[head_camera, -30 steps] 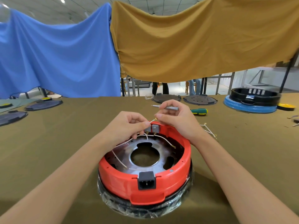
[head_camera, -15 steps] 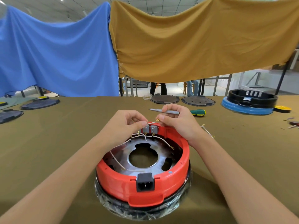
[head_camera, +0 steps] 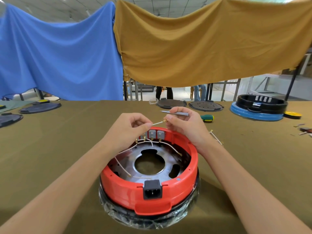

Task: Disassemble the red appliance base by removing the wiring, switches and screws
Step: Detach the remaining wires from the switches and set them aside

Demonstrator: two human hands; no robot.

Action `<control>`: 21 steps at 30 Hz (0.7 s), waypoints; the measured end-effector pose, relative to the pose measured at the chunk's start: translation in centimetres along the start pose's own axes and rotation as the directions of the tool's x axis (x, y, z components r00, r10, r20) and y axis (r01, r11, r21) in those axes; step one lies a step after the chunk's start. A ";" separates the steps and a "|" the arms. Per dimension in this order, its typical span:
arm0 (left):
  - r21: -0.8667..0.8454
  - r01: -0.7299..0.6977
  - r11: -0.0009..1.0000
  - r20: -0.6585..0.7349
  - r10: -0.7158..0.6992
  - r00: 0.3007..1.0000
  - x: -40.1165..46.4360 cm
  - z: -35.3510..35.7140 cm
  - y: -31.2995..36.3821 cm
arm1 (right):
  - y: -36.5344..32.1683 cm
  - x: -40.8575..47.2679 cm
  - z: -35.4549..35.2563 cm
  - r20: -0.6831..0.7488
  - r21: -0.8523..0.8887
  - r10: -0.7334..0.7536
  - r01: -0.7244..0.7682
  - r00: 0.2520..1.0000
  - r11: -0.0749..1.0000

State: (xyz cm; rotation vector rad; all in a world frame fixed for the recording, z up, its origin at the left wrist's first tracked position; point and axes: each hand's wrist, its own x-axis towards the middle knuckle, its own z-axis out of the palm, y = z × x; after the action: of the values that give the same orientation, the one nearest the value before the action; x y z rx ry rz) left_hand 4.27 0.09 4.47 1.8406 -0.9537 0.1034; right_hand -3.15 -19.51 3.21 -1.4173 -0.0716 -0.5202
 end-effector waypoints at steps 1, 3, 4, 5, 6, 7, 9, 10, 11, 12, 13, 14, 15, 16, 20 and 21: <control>0.003 0.004 1.000 -0.014 -0.004 1.000 0.0 0.0 0.0 | 0.0 0.0 0.0 0.019 -0.025 -0.012 0.013 1.000 1.000; 0.009 0.010 1.000 0.003 -0.011 1.000 0.0 0.0 -0.1 | 0.0 -0.1 0.0 0.023 -0.074 -0.043 0.045 0.999 0.996; 0.011 0.013 1.000 0.022 -0.013 1.000 0.0 0.1 -0.1 | 0.1 -0.1 0.0 0.008 -0.089 -0.057 0.057 0.998 0.994; 0.009 0.013 1.000 0.034 -0.014 0.999 0.0 0.2 0.0 | 0.1 -0.1 0.1 -0.018 -0.092 -0.066 0.064 0.998 0.994; 0.007 0.013 1.000 0.031 -0.014 0.999 0.0 0.2 0.0 | 0.1 0.0 0.1 -0.055 -0.077 -0.069 0.065 0.996 0.995; 0.011 0.015 1.000 0.012 -0.016 1.000 0.0 0.2 -0.1 | 0.1 0.1 0.0 -0.101 -0.033 -0.064 0.061 0.993 0.998; 0.045 0.028 0.999 -0.051 -0.025 0.998 0.1 0.1 -0.2 | -0.1 0.5 -0.5 -0.219 0.109 -0.036 0.061 0.975 0.992; 0.076 0.037 0.996 -0.081 -0.031 0.996 0.1 0.1 -0.4 | -0.2 0.7 -1.0 -0.285 0.159 -0.022 0.070 0.958 0.985; 0.113 0.048 0.992 -0.106 -0.036 0.994 0.2 0.1 -0.5 | -0.3 0.9 -1.5 -0.349 0.176 -0.019 0.086 0.937 0.981; 0.148 0.059 0.987 -0.124 -0.041 0.991 0.3 0.1 -0.6 | -0.3 1.1 -2.0 -0.405 0.163 -0.030 0.104 0.914 0.981; 0.179 0.069 0.982 -0.139 -0.044 0.989 0.3 0.2 -0.6 | -0.2 1.2 -2.5 -0.448 0.130 -0.046 0.116 0.893 0.985; 0.207 0.078 0.975 -0.150 -0.047 0.988 0.3 0.2 -0.6 | 0.0 1.2 -3.0 -0.478 0.093 -0.058 0.116 0.877 0.989; 0.233 0.086 0.969 -0.159 -0.049 0.986 0.4 0.2 -0.6 | 0.2 1.3 -3.4 -0.499 0.061 -0.058 0.101 0.865 0.993; 0.256 0.094 0.962 -0.164 -0.052 0.985 0.4 0.3 -0.6 | 0.4 1.3 -3.8 -0.517 0.034 -0.047 0.075 0.854 0.997; 0.348 0.129 0.929 -0.160 -0.076 0.984 0.4 0.2 -0.9 | 0.6 1.5 -6.3 -0.536 -0.224 -0.108 -0.018 0.838 0.974; 0.367 0.143 0.919 -0.170 -0.084 0.982 0.4 0.2 -1.0 | 0.6 1.3 -7.1 -0.514 -0.315 -0.138 -0.036 0.846 0.948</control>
State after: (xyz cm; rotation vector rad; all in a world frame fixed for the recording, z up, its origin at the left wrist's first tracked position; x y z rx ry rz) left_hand 5.14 -0.13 3.80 2.2034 -0.7536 0.3737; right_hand -3.56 -26.57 1.89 -1.5332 0.4423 -0.9909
